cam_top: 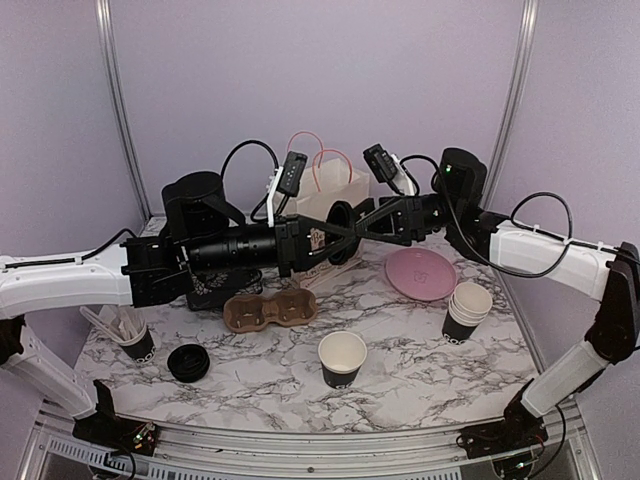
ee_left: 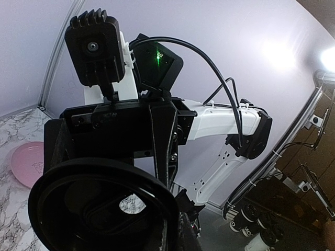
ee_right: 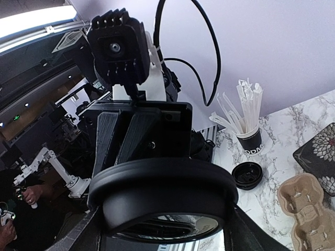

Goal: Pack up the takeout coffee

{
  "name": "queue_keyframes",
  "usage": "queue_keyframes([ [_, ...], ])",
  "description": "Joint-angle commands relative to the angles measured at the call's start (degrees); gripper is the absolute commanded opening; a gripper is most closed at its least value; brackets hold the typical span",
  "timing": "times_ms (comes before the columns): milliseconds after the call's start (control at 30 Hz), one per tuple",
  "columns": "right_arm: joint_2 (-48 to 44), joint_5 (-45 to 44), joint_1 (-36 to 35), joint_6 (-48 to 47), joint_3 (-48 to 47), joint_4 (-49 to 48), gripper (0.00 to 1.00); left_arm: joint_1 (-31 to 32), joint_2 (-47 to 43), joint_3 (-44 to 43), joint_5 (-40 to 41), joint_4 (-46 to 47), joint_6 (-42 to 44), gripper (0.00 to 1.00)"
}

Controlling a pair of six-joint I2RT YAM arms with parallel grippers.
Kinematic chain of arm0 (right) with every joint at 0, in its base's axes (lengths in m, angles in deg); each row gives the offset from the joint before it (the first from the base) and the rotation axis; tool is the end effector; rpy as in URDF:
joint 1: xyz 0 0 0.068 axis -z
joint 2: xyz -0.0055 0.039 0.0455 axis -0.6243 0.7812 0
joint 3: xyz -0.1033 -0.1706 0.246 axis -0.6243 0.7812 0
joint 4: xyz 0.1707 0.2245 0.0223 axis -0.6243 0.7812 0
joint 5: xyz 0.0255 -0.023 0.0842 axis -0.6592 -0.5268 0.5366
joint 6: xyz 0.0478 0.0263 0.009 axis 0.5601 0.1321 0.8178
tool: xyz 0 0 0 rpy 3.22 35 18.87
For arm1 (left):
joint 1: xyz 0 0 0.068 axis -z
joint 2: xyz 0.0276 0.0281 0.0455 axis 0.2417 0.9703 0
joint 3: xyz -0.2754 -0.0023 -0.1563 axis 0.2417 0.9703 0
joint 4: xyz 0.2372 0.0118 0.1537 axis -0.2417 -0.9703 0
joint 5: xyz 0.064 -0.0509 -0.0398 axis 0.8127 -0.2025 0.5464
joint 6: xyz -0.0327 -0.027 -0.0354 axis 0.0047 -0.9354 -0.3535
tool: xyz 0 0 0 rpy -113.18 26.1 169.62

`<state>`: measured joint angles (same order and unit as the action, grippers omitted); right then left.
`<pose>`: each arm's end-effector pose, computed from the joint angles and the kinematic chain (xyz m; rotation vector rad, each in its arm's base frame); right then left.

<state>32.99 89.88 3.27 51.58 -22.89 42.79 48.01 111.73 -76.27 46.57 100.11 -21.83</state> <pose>0.2670 0.2342 0.4025 -1.2411 1.4648 1.8496 0.1569 -0.3204 0.4274 0.7379 1.4615 -1.5038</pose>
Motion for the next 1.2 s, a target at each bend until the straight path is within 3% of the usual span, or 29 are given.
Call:
queue_keyframes([
  [0,-0.89,1.09,-0.83,-0.66,0.2,-0.73,0.64,0.32,0.92,-1.35,1.16,2.37,0.1,0.0],
  [67,-0.85,1.05,-0.85,-0.78,0.08,-0.66,0.63,0.32,0.97,-1.38,1.28,2.37,0.09,0.0],
  [200,-0.6,0.98,-0.74,-2.18,-0.61,0.99,0.63,0.32,0.6,-0.58,3.13,2.37,-0.04,0.25],
  [467,-0.27,-0.61,4.07,-17.83,-3.38,16.31,0.61,0.32,-6.63,4.01,7.1,-6.36,0.45,0.55],
  [533,-0.28,-1.64,5.16,-26.57,-4.91,25.28,0.61,0.32,-9.67,5.91,9.08,-9.97,0.64,0.58],
  [633,0.27,-9.08,4.52,-48.03,-10.37,48.48,0.62,0.32,-13.09,6.99,16.39,-20.19,2.22,0.6],
  [767,0.85,-20.04,1.67,-64.77,-14.42,64.02,0.62,0.32,-14.45,8.85,26.49,-30.87,1.42,0.61],
  [867,0.7,-26.84,-0.84,-72.01,-14.2,69.79,0.61,0.32,-15.59,11.92,31.38,-31.74,-1.69,0.61],
  [1167,2.86,-43.02,-8.73,-81.07,-16.54,82.36,0.59,0.32,-11.0,14.77,26.28,-31.98,-4.33,0.63],
])
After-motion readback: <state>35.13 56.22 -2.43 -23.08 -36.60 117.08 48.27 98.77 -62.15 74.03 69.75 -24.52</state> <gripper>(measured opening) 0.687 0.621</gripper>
